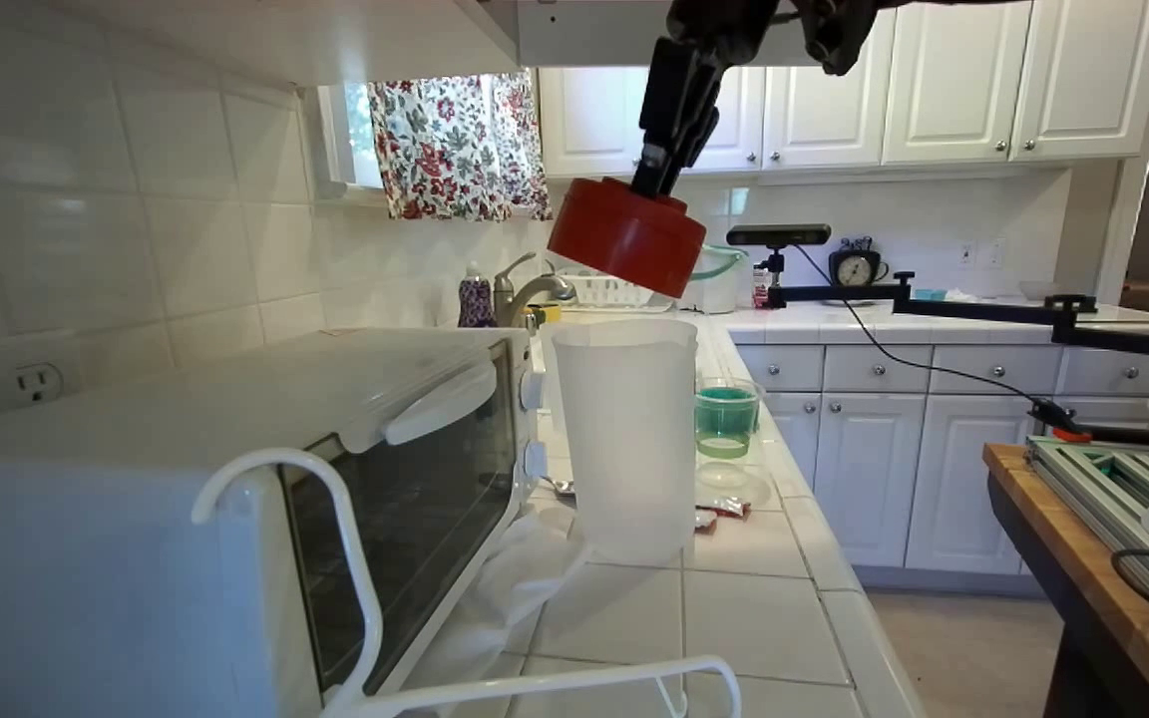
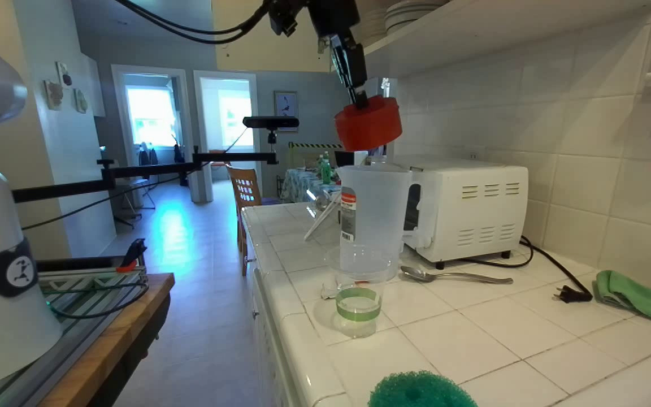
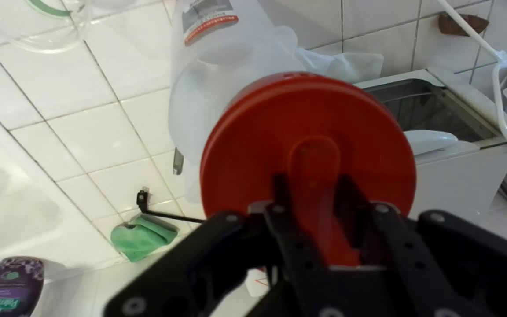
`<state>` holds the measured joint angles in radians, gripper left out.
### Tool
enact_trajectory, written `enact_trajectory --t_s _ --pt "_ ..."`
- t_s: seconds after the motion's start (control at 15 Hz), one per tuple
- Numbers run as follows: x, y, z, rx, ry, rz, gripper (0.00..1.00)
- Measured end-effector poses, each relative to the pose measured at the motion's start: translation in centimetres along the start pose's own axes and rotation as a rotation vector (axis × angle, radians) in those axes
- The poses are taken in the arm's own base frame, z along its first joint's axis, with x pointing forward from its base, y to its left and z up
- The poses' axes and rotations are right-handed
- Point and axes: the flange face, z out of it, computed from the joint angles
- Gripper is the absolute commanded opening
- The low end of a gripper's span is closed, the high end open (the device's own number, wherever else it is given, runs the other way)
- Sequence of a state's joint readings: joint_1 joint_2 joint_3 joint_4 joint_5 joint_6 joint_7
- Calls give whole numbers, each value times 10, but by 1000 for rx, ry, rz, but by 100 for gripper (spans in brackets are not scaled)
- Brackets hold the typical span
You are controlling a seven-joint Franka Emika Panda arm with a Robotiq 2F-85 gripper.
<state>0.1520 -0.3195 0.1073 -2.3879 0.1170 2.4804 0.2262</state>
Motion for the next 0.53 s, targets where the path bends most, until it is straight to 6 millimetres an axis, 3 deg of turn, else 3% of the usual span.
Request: enact_trajectory --t_s 0.53 --pt "15 14 18 -11 -26 41 8"
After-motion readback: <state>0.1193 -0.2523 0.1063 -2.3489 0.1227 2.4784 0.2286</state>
